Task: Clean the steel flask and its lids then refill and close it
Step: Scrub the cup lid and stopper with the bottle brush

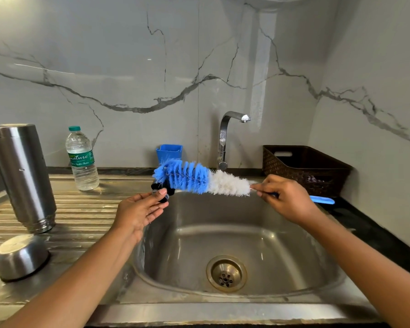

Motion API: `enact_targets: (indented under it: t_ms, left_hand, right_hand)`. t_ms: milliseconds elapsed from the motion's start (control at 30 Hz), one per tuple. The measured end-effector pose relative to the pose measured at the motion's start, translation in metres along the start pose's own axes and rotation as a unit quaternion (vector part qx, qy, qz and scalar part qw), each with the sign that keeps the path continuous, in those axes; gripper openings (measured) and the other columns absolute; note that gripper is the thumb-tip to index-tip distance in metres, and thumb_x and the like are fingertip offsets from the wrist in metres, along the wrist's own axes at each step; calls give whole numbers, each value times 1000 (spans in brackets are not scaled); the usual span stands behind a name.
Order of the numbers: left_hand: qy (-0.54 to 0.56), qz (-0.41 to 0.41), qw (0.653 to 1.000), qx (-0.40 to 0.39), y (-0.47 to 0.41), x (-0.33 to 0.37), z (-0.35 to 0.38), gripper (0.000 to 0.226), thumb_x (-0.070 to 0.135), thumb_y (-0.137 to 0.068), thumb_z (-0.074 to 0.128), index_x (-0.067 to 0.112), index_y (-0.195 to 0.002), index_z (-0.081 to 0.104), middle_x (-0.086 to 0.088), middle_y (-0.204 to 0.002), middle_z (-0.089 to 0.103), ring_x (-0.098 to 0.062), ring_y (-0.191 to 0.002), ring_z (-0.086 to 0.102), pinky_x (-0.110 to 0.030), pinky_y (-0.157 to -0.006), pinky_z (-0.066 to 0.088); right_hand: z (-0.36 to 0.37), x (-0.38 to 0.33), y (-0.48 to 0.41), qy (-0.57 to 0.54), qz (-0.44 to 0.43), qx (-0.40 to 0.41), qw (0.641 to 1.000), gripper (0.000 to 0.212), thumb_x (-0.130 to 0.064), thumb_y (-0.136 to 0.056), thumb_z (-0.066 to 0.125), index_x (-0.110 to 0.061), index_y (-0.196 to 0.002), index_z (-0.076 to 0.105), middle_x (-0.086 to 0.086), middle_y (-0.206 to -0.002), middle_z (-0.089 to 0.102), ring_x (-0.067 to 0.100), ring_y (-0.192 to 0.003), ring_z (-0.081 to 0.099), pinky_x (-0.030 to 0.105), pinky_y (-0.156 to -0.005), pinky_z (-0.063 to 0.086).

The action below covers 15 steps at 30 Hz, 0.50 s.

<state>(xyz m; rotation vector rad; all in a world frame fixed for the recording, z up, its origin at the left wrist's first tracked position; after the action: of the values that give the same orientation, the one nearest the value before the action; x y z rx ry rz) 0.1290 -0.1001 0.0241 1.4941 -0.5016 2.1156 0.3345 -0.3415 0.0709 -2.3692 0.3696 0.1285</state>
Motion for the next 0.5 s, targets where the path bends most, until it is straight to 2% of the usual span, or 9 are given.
enact_targets:
  t_ms: [200, 300, 400, 500]
  left_hand:
    - [-16, 12, 1000, -22, 3, -3, 10, 15, 10, -78, 72, 5, -89, 62, -1, -69, 73, -10, -65, 71, -16, -56, 55]
    - [-7, 25, 1000, -6, 2, -2, 6, 15, 9, -77, 72, 7, -87, 62, 0, -70, 73, -10, -66, 71, -17, -59, 56]
    - [25, 37, 999, 5, -2, 2, -1, 14, 8, -78, 71, 6, -89, 61, -1, -69, 73, -9, -66, 71, -18, -64, 57]
    - [16, 44, 999, 1, -3, 1, -1, 18, 8, -77, 71, 5, -91, 61, -1, -70, 73, -10, -67, 71, -18, -63, 57]
  right_hand:
    - [-11, 10, 3, 2, 7, 10, 1000, 25, -11, -84, 69, -18, -107, 73, -9, -82, 60, 8, -73, 58, 27, -60, 47]
    - [-2, -4, 0, -2, -8, 5, 1000, 26, -10, -84, 69, -19, -108, 72, -6, -83, 62, 9, -73, 58, 30, -59, 48]
    - [-8, 11, 3, -2, 15, 0, 1000, 25, -11, -85, 68, -18, -108, 72, -6, -84, 62, 10, -72, 59, 34, -60, 51]
    - [-14, 17, 6, 22, 21, 9, 999, 24, -12, -83, 70, -20, -105, 73, -8, -82, 62, 9, -73, 58, 27, -58, 47]
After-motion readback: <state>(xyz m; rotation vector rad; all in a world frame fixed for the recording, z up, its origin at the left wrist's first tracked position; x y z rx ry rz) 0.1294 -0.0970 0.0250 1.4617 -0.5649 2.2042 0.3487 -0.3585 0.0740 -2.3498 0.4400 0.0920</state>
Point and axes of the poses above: each hand's wrist, its own y-axis away from the middle knuckle, its own z-axis out of the palm, x = y × z, the point moved 5 cm from there along -y, towards the middle knuckle
